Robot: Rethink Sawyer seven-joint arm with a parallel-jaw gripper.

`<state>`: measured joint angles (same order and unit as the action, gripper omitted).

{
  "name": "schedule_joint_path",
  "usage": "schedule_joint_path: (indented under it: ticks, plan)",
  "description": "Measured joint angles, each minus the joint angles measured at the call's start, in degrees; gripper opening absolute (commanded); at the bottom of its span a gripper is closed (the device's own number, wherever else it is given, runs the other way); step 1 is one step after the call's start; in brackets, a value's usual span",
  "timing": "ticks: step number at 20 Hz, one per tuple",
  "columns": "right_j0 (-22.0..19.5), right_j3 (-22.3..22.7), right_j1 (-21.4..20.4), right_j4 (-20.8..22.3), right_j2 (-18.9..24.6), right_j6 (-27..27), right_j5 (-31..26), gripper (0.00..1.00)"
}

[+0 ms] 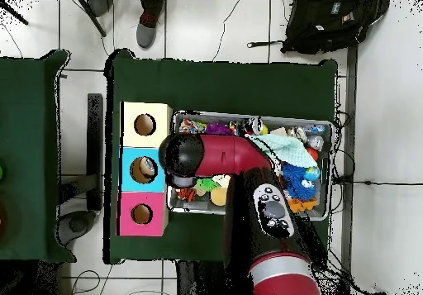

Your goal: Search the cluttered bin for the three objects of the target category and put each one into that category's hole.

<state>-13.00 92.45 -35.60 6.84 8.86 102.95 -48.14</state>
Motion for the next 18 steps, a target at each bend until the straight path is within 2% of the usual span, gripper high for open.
schedule_joint_path:
  ticks: [9,18]
  plan:
    - [3.7,-2.9,0.9,-4.0,-2.3,0.2,0.0,0.0]
    - [6.9,-4.0,1.8,-7.6,-6.6,1.3,-0.1,0.0]
